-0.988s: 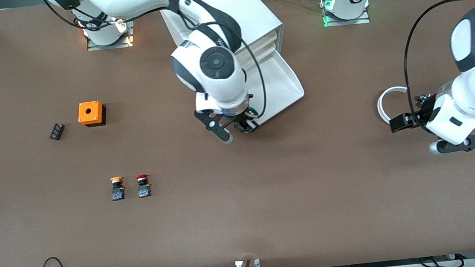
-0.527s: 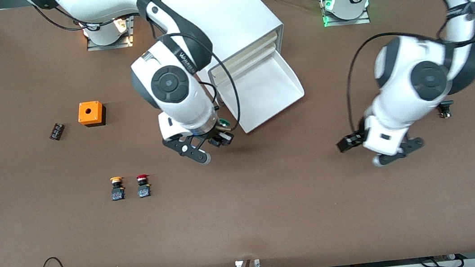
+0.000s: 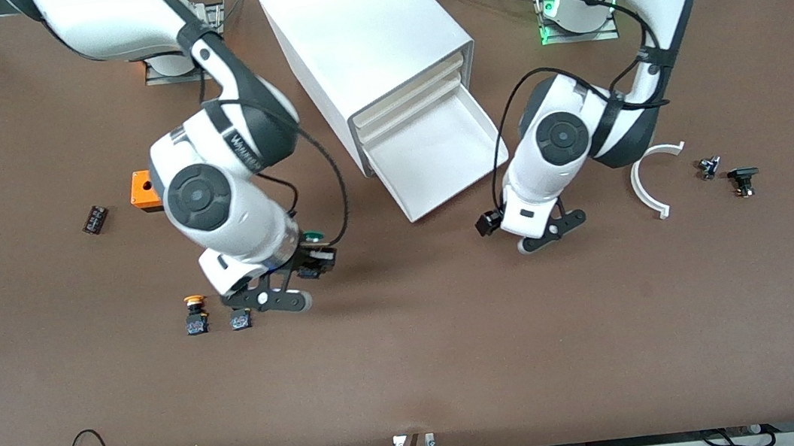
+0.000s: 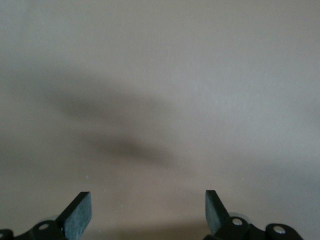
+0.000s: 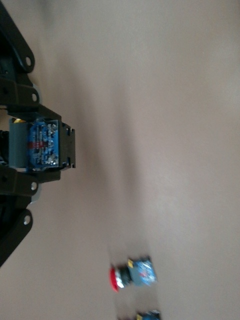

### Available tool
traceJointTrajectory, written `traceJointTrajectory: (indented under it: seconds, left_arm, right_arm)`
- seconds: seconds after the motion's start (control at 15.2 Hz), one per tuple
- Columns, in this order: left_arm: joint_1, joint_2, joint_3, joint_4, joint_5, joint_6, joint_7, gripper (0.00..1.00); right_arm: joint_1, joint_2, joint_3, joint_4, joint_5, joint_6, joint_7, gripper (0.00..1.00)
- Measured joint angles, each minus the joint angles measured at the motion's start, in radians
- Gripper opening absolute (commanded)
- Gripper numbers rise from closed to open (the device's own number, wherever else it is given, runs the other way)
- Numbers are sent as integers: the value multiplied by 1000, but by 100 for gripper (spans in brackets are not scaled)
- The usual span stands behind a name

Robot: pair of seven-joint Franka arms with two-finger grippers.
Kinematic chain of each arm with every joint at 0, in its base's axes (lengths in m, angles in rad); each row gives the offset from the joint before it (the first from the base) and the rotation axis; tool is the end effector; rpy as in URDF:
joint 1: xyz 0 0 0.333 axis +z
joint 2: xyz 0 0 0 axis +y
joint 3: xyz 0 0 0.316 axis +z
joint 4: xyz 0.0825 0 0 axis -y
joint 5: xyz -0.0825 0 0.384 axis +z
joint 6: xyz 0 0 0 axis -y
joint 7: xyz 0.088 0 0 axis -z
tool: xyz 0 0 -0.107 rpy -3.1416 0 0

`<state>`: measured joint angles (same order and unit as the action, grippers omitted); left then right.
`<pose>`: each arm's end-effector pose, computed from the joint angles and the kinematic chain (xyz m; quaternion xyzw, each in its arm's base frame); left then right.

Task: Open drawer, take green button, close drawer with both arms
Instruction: 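Lift the green button out while the left gripper reaches the drawer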

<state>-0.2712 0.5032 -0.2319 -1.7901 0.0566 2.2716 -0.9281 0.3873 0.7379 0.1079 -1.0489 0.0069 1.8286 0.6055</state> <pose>0.5790 -0.3034 0.2768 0.9779 0.2062 -0.0251 0.0233 0.6795 0.3373 0.4084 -0.9965 0.0706 0.0011 0.0454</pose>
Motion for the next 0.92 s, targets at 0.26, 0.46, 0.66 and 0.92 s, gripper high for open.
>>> traceJointTrajectory:
  seconds: [0.26, 0.46, 0.66, 0.92]
  left_arm:
    - [-47, 14, -1, -31, 0, 1, -31, 100]
    - [-84, 16, -1, -53, 0, 1, -69, 100]
    - [-95, 16, -1, -72, 0, 1, -75, 100]
    - [-117, 16, -12, -86, 0, 1, -132, 100]
  right_arm:
    - [-53, 14, 0, -20, 0, 32, -183, 0]
    - [-78, 29, 0, -77, 0, 133, -284, 0]
    - [-104, 49, -1, -138, -1, 219, -350, 0]
    - [-123, 82, -1, -178, -26, 280, -372, 0]
